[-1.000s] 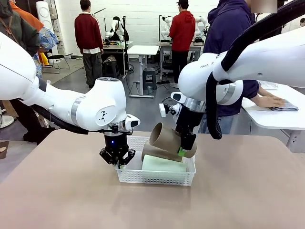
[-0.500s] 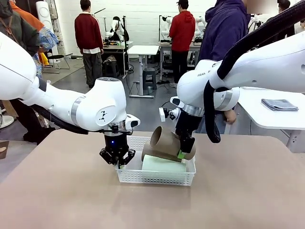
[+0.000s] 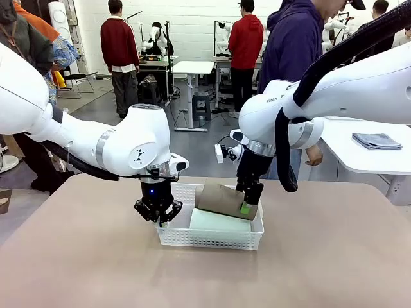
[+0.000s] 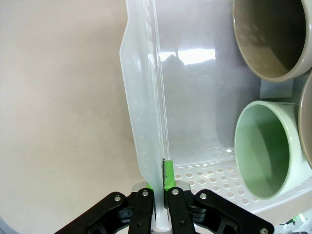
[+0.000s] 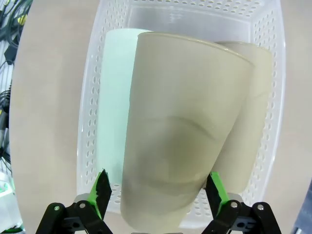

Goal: Clean and organize the cups into the basket.
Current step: Pick up the Reusable plastic cup from the right side of the table and stack it inside the Organizing basket in the center of the table, then move the Organizing basket back to the left side of the table.

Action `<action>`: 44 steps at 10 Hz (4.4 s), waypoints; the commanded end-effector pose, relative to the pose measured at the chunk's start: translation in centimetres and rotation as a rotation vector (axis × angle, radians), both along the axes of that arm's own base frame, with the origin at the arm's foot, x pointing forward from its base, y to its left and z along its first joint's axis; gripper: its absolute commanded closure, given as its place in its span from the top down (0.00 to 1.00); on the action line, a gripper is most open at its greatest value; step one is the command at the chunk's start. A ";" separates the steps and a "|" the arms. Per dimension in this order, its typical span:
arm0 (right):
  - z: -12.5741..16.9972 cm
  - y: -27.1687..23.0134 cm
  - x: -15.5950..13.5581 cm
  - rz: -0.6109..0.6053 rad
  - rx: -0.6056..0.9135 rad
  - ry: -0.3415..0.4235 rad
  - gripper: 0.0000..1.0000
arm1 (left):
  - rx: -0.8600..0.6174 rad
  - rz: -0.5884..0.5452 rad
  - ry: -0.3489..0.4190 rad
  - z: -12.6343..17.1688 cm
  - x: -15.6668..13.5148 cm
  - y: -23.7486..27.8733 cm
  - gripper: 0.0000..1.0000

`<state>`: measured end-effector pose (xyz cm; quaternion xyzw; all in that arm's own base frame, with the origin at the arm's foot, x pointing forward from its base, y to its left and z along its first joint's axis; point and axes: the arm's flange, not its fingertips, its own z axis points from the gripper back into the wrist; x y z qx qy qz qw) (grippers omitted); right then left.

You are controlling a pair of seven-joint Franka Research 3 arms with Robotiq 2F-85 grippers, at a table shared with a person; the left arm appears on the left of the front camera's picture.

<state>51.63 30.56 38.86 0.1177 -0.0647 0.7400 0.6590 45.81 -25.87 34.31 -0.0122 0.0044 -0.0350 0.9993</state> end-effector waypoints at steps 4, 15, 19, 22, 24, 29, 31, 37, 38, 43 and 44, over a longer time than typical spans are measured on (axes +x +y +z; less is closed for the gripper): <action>1.9 -0.7 -0.4 -0.029 0.045 -0.036 1.00 | 0.003 -0.001 0.002 -0.1 -0.1 0.0 0.00; 12.2 -21.9 -3.7 -0.171 0.753 -0.045 1.00 | 0.003 -0.001 0.002 -0.1 -0.1 0.0 0.00; 12.0 -31.6 -5.7 -0.272 0.892 -0.115 1.00 | 0.003 -0.001 0.002 -0.1 -0.1 0.0 0.00; 10.4 -37.6 -7.0 -0.479 0.877 -0.019 1.00 | 0.003 -0.001 0.002 -0.1 -0.1 0.0 0.00; 10.0 -39.5 -7.9 -0.497 0.868 -0.029 1.00 | 0.003 -0.001 0.002 -0.1 -0.1 0.0 0.00; 9.8 -39.7 -7.2 -0.501 0.868 -0.046 1.00 | 0.003 -0.001 0.002 -0.1 -0.1 0.0 0.00; 9.8 -39.7 -7.2 -0.501 0.868 -0.046 1.00 | 0.003 -0.001 0.002 -0.1 -0.1 0.0 0.00; 9.8 -39.7 -7.2 -0.501 0.868 -0.046 1.00 | 0.003 -0.001 0.002 -0.1 -0.1 0.0 0.00; 9.8 -39.7 -7.2 -0.501 0.868 -0.046 1.00 | 0.003 -0.001 0.002 -0.1 -0.1 0.0 0.00; 9.6 -48.4 -10.1 -0.881 0.779 0.274 1.00 | 0.003 -0.001 0.002 -0.1 -0.1 0.0 0.00; 9.1 -50.1 -10.6 -0.958 0.724 0.343 1.00 | 0.003 -0.001 0.002 -0.1 -0.1 0.0 0.00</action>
